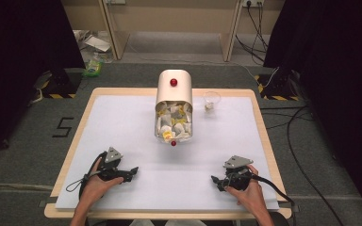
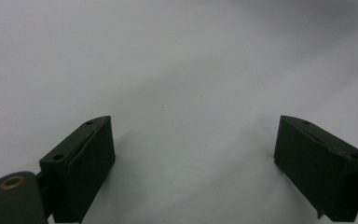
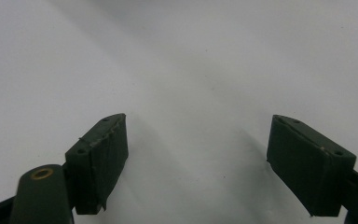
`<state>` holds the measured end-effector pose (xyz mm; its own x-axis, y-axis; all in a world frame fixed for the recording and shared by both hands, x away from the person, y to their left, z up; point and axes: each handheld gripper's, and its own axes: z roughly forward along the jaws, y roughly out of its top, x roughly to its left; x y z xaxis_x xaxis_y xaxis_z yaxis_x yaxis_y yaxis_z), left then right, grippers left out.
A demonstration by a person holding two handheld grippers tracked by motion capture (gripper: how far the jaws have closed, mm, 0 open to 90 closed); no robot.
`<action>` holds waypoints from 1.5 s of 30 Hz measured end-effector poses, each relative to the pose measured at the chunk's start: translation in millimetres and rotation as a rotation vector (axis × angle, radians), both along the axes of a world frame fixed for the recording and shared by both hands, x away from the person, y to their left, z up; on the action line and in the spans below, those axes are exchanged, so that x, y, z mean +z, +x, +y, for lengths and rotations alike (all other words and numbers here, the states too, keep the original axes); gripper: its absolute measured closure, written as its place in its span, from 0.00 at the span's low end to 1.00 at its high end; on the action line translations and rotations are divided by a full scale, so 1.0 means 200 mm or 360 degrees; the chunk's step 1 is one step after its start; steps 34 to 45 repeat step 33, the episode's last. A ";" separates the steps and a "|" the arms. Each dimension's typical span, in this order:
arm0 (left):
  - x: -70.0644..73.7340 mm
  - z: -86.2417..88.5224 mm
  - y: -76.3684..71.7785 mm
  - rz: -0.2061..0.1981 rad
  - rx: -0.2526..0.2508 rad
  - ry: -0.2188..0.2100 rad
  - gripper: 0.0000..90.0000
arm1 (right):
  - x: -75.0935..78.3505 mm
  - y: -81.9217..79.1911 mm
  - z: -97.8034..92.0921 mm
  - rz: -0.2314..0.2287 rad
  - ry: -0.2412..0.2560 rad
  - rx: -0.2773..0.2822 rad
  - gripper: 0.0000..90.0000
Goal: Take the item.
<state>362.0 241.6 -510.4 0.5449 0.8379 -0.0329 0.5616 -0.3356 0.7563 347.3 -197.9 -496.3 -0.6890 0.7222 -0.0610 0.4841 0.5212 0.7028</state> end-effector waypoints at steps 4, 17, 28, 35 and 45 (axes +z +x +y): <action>0.00 0.00 0.00 0.0000 0.0001 0.0003 0.13 | -0.03 -0.01 -0.04 0.0009 0.0111 -0.0010 0.23; 0.00 0.00 0.00 -0.0001 0.0001 -0.0004 0.13 | -0.03 -0.02 -0.04 0.0016 0.0101 0.0007 0.20; 0.00 0.00 0.00 0.0000 0.0002 -0.0004 0.13 | -0.03 -0.02 -0.04 0.0023 0.0101 0.0013 0.19; 0.00 0.00 0.00 0.0000 0.0002 -0.0004 0.13 | -0.03 -0.02 -0.04 0.0024 0.0101 0.0016 0.18; 0.00 0.00 0.00 0.0000 0.0002 -0.0004 0.13 | -0.03 -0.02 -0.04 0.0024 0.0101 0.0016 0.18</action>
